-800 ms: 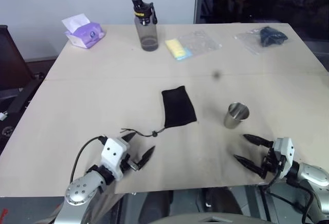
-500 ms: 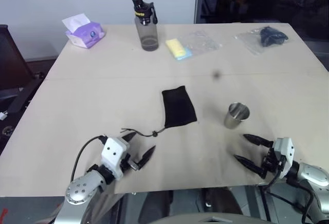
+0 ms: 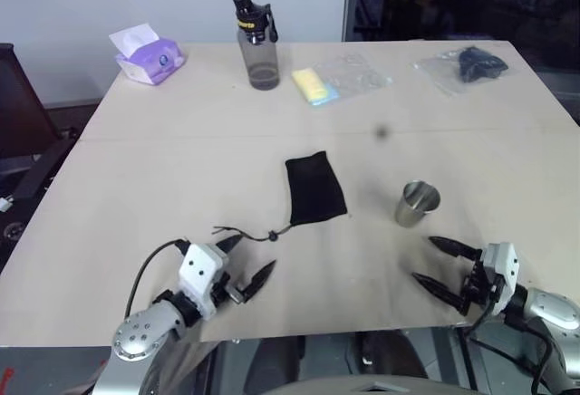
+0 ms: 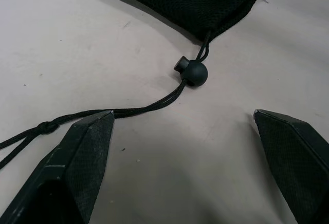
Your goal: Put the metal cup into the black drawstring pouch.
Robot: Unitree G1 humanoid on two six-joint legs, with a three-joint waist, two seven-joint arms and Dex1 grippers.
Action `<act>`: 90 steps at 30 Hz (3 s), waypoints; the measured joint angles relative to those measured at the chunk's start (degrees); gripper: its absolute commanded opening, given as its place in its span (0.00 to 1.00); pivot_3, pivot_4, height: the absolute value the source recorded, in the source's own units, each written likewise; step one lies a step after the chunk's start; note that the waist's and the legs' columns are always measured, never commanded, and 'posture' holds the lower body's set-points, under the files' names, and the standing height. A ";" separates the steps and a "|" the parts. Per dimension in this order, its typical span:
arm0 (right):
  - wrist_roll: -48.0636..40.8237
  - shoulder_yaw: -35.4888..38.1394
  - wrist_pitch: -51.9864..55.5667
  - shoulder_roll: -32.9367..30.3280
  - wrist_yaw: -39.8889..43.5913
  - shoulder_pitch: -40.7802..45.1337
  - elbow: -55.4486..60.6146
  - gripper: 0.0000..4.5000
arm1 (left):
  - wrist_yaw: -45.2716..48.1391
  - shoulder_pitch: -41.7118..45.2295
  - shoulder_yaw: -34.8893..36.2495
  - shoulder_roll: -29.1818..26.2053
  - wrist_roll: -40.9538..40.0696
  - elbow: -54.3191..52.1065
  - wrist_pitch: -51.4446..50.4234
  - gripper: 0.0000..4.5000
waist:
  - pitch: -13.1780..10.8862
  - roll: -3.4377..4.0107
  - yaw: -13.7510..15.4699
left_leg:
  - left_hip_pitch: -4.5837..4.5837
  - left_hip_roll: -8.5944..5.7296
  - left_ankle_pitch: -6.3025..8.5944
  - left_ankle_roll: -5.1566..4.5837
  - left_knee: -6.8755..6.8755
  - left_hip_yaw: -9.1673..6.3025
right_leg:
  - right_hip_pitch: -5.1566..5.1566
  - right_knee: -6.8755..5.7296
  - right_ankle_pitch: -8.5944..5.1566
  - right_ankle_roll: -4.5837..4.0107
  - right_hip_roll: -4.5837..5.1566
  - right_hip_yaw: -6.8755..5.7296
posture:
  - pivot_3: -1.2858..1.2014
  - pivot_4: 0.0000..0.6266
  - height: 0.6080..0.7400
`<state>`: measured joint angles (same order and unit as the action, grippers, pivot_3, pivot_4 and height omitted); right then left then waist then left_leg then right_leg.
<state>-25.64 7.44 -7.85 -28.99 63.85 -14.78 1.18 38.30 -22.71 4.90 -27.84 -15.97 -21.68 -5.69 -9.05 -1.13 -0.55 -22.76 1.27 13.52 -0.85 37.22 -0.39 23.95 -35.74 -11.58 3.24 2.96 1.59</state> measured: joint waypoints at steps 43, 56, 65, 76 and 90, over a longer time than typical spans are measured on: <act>1.65 -0.96 -1.67 2.37 -6.79 -1.61 2.37 0.99 | 0.47 32.10 -14.41 0.12 11.52 15.97 -1.19 0.95 | -0.02 0.01 0.13 | 0.02 -0.13 -0.02 -0.03 0.04 0.05 | -0.08 -0.04 0.02 0.00 -0.19 -0.03 | 0.52 0.24 1.00; 1.89 -0.97 -2.14 2.85 -7.57 -1.56 2.37 1.00 | 0.59 32.93 -14.39 1.87 11.21 17.08 -1.83 0.01 | -0.02 0.00 0.14 | 0.03 -0.14 -0.02 -0.03 0.04 0.04 | -0.10 -0.06 0.02 0.00 -0.20 -0.03 | 0.52 0.24 1.00; 0.95 0.08 -3.16 0.93 -9.39 1.61 11.50 1.00 | 4.28 34.02 -12.44 4.45 1.22 15.96 -11.38 0.01 | -0.03 0.01 -0.02 | 0.03 -0.15 -0.02 -0.03 0.10 0.00 | -0.12 -0.11 0.02 0.01 -0.21 -0.04 | 0.52 0.24 1.00; 8.05 -2.36 10.42 -11.20 -14.03 12.90 22.27 1.00 | 3.41 38.36 -6.16 5.53 -11.45 13.28 -28.48 0.01 | -0.06 -0.07 0.14 | -0.01 -0.24 -0.02 -0.03 0.17 -0.12 | -0.19 -0.12 0.04 -0.03 -0.23 -0.06 | 0.52 0.24 1.00; 16.55 -5.44 16.04 -20.66 -12.24 12.28 22.52 0.75 | 1.92 39.49 -5.42 4.79 -13.44 10.52 -32.02 0.00 | -0.07 -0.10 0.12 | 0.01 -0.24 -0.03 -0.04 0.18 -0.12 | -0.20 -0.12 0.03 -0.01 -0.23 -0.06 | 0.52 0.24 1.00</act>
<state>-9.09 2.01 8.19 -49.66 51.61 -2.51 23.70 40.22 16.78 -0.52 -23.04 -29.41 -11.16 -37.71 -9.12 -1.23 -0.43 -22.75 1.03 13.50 -0.89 37.40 -0.51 23.75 -35.85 -11.56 3.23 2.73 1.53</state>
